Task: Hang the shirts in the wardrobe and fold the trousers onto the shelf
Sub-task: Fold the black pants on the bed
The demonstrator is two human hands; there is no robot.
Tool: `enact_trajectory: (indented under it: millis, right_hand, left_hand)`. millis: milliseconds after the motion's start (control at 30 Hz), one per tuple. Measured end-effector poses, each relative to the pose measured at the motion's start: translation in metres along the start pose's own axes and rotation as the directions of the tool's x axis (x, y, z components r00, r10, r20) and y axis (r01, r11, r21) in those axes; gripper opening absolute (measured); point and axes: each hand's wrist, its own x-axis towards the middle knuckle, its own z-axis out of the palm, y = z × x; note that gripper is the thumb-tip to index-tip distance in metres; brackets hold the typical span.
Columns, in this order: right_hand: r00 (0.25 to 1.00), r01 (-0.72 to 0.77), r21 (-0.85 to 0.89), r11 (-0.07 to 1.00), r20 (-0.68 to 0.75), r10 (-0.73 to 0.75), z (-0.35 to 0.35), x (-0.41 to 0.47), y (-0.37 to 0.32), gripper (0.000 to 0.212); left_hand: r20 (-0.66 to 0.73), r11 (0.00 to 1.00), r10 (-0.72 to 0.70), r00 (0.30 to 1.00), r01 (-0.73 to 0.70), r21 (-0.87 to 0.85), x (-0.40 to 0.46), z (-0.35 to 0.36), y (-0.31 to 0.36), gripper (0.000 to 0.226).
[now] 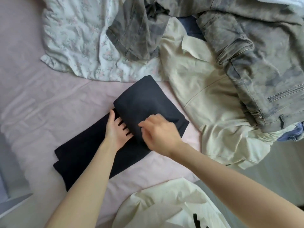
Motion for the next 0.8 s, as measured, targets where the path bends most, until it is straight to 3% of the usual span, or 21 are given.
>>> enact_trajectory:
  millis: [67, 100, 167, 233, 300, 333, 367, 400, 467, 533, 567, 633, 733, 800]
  right_hand:
    - [0.965, -0.152, -0.096, 0.984, -0.230, 0.127, 0.006, 0.004, 0.012, 0.028]
    - [0.958, -0.260, -0.160, 0.952, -0.166, 0.233, 0.009, 0.007, 0.022, 0.039]
    - [0.899, -0.370, -0.256, 0.893, 0.145, 0.414, 0.022, 0.007, 0.046, 0.063]
    - [0.853, -0.318, -0.266, 0.910, 0.338, 0.397, 0.040, 0.002, 0.060, 0.074]
    - [0.842, -0.258, -0.253, 0.933, 0.414, 0.345, 0.056, -0.002, 0.065, 0.080]
    - [0.838, -0.255, -0.239, 0.937, 0.429, 0.337, 0.061, -0.003, 0.067, 0.081]
    - [0.841, -0.277, -0.196, 0.941, 0.424, 0.335, 0.062, -0.002, 0.070, 0.079]
    - [0.855, -0.315, -0.122, 0.941, 0.395, 0.337, 0.061, -0.001, 0.073, 0.075]
    - [0.901, -0.396, 0.087, 0.914, 0.231, 0.368, 0.054, 0.004, 0.080, 0.062]
    - [0.890, -0.455, 0.178, 0.872, 0.069, 0.451, 0.049, 0.011, 0.090, 0.057]
    - [0.862, -0.506, 0.174, 0.845, 0.071, 0.502, 0.047, 0.015, 0.094, 0.061]
    - [0.786, -0.617, 0.225, 0.754, 0.219, 0.578, 0.044, 0.022, 0.099, 0.073]
    - [0.747, -0.663, 0.443, 0.603, 0.350, 0.565, 0.040, 0.030, 0.095, 0.060]
    - [0.755, -0.654, 0.478, 0.586, 0.356, 0.551, 0.035, 0.032, 0.088, 0.051]
  left_hand:
    - [-0.078, 0.992, 0.083, 0.993, -0.076, 0.097, -0.002, -0.001, -0.009, 0.063]
    - [-0.123, 0.976, 0.161, 0.979, -0.139, 0.170, -0.002, 0.000, -0.014, 0.062]
    - [-0.191, 0.854, 0.426, 0.884, -0.323, 0.408, -0.005, 0.006, -0.024, 0.067]
    - [-0.064, 0.520, 0.712, 0.699, -0.465, 0.716, -0.009, 0.013, -0.033, 0.065]
    - [0.208, 0.066, 0.813, 0.545, -0.440, 0.895, -0.007, 0.013, -0.043, 0.058]
    - [0.341, -0.123, 0.780, 0.524, -0.407, 0.905, -0.003, 0.011, -0.049, 0.058]
    - [0.428, -0.241, 0.709, 0.560, -0.378, 0.894, 0.001, 0.009, -0.056, 0.060]
    - [0.452, -0.286, 0.626, 0.635, -0.352, 0.891, 0.006, 0.006, -0.063, 0.065]
    - [0.386, -0.259, 0.508, 0.770, -0.290, 0.921, 0.019, 0.000, -0.073, 0.074]
    - [0.333, -0.252, 0.484, 0.809, -0.236, 0.939, 0.034, -0.003, -0.076, 0.076]
    - [0.325, -0.271, 0.477, 0.816, -0.216, 0.938, 0.040, -0.002, -0.075, 0.077]
    - [0.302, -0.290, 0.446, 0.843, -0.182, 0.939, 0.047, 0.002, -0.072, 0.077]
    - [0.272, -0.261, 0.394, 0.878, -0.177, 0.949, 0.044, 0.006, -0.066, 0.077]
    - [0.307, -0.162, 0.366, 0.878, -0.265, 0.951, 0.036, 0.008, -0.057, 0.074]
